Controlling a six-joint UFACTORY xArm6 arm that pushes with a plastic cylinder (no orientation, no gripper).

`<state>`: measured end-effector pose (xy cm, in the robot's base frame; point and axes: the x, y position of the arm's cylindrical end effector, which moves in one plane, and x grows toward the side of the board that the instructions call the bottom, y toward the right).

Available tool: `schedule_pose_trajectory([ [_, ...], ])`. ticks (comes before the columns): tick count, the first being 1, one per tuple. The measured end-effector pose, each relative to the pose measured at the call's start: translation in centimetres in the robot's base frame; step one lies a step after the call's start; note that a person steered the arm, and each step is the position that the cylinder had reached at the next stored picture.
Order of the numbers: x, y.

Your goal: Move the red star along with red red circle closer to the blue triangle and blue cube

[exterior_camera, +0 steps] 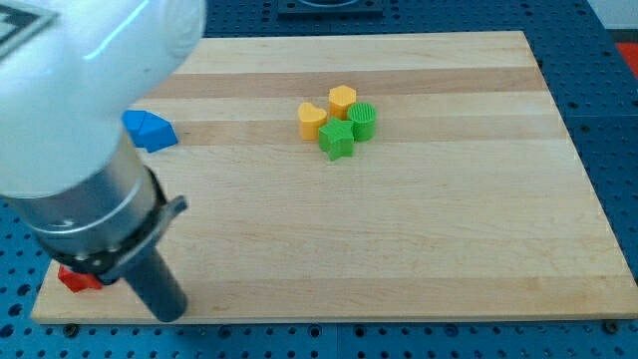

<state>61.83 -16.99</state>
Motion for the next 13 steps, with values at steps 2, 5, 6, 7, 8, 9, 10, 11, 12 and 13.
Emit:
schedule_pose_trajectory([
  [2, 0.0, -4.8],
  [5, 0.0, -10.3],
  [6, -1.5, -10.2],
  [7, -2.8, -8.4],
  [8, -4.7, -7.6],
  [9, -5.4, -7.6],
  [10, -4.1, -7.6],
  [11, -3.1, -9.0],
  [12, -3.3, -12.3],
  [13, -4.3, -12.9],
])
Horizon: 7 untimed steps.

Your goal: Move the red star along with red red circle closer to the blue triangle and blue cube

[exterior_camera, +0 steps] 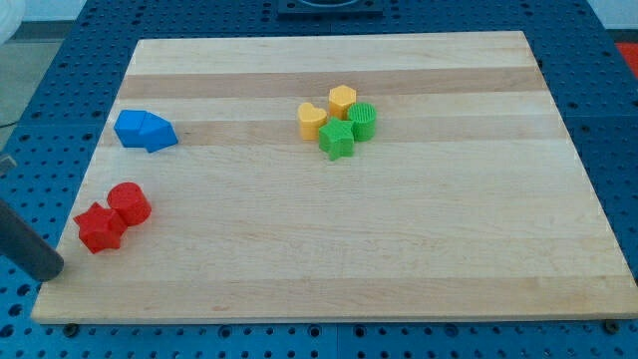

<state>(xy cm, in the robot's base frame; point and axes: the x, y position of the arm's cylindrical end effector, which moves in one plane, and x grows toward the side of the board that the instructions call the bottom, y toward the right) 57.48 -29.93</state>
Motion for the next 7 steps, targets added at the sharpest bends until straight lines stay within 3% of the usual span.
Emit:
schedule_pose_trajectory([
  [3, -2.4, 1.4],
  [5, -4.2, 7.0],
  [7, -8.8, 11.0],
])
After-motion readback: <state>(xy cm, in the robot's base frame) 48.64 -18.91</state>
